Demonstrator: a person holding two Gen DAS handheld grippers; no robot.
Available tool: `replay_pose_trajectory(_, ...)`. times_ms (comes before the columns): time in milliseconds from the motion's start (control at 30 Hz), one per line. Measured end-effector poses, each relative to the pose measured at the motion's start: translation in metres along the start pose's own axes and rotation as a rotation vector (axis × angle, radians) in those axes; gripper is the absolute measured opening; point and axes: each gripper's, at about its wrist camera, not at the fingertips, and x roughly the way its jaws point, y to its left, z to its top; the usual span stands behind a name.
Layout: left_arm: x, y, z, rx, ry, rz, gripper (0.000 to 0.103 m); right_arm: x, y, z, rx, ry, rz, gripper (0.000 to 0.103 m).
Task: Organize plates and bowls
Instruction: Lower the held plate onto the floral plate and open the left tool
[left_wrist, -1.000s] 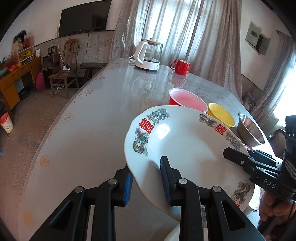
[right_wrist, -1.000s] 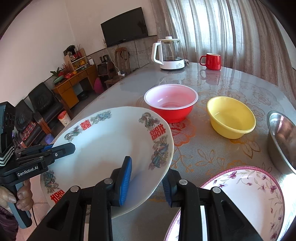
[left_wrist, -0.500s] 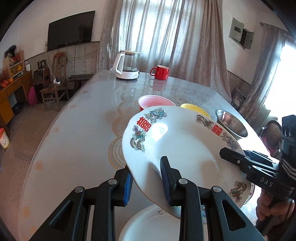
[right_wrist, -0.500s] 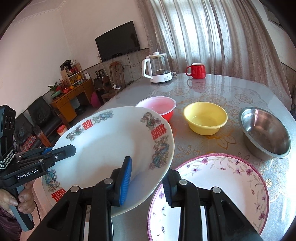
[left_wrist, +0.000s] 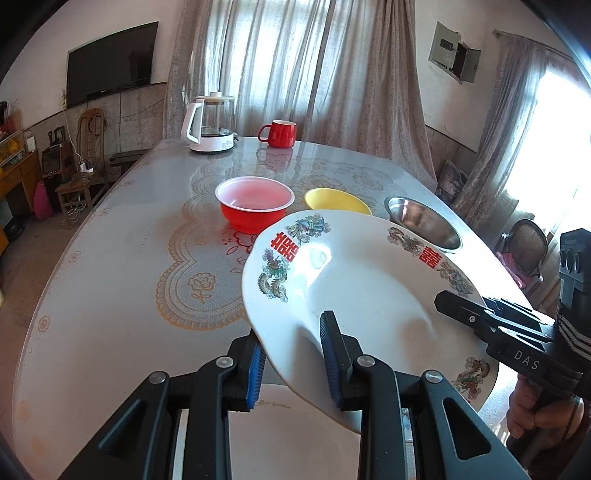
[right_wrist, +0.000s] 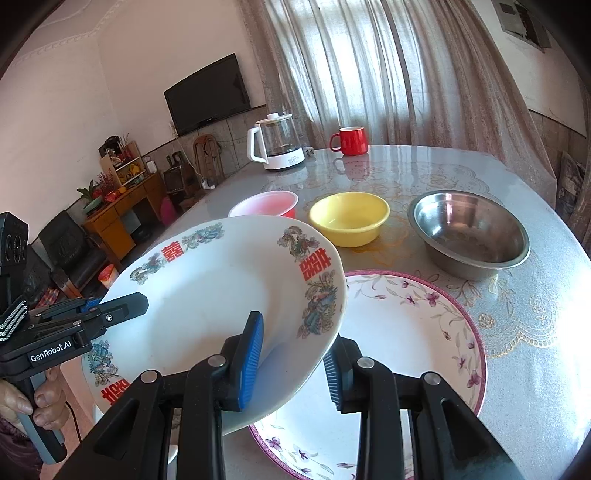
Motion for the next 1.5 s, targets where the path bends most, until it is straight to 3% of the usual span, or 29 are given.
replay_pose_trajectory(400, 0.015, -0.057, 0.0, 0.073, 0.031, -0.08, 0.029, -0.031, -0.041, -0.014, 0.069, -0.02, -0.101, 0.03)
replay_pose_trajectory(700, 0.043, -0.081, -0.005, 0.074, 0.092, -0.111, 0.029, -0.04, -0.072, -0.033, 0.129, -0.01, -0.164, 0.03)
replay_pose_trajectory(1500, 0.08, -0.078, -0.014, 0.007, 0.198, -0.095, 0.03, -0.009, -0.085, -0.038, 0.116, 0.041, -0.225, 0.03)
